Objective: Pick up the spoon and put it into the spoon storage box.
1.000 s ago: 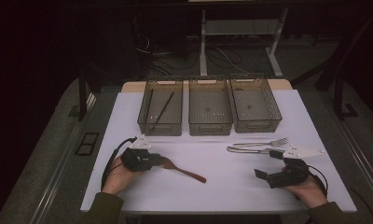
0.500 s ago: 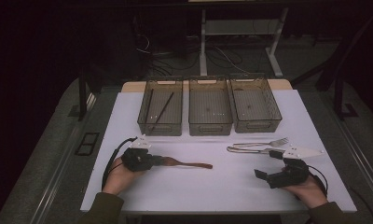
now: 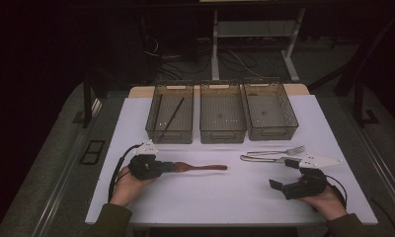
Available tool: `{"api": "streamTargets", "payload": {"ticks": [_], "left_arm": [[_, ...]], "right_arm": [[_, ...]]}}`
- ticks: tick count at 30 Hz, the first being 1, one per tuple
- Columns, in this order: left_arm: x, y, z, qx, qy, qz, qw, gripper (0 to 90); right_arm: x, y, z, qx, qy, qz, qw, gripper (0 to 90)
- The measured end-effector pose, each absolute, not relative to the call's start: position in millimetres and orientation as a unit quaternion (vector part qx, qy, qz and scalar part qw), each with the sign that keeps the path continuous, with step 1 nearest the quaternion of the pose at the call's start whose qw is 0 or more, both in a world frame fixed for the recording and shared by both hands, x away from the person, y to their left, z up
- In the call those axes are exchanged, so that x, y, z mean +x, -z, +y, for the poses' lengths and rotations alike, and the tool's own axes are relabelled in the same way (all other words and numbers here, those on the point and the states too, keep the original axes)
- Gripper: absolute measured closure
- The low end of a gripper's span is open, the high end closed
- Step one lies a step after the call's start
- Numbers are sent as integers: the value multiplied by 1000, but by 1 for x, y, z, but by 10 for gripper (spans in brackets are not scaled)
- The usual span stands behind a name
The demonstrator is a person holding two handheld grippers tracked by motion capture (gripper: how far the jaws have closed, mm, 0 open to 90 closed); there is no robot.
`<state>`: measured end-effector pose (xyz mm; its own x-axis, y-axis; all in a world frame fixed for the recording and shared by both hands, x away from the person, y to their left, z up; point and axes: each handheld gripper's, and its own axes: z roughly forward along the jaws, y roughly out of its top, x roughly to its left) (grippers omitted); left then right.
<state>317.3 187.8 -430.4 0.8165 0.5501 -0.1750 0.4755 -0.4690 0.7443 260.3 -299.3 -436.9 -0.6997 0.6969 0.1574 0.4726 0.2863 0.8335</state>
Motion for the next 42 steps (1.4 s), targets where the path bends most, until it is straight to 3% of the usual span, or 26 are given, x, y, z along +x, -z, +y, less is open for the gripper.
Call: {"api": "streamTargets", "payload": {"ticks": [18,42], "left_arm": [[312,414,184,822,-94,333,453,835],[319,399,174,793,-116,347,487,835]], "right_arm": [[259,445,-288,375,-465,790,139,3],[258,446,-288,367,-450,801,147,3]]}}
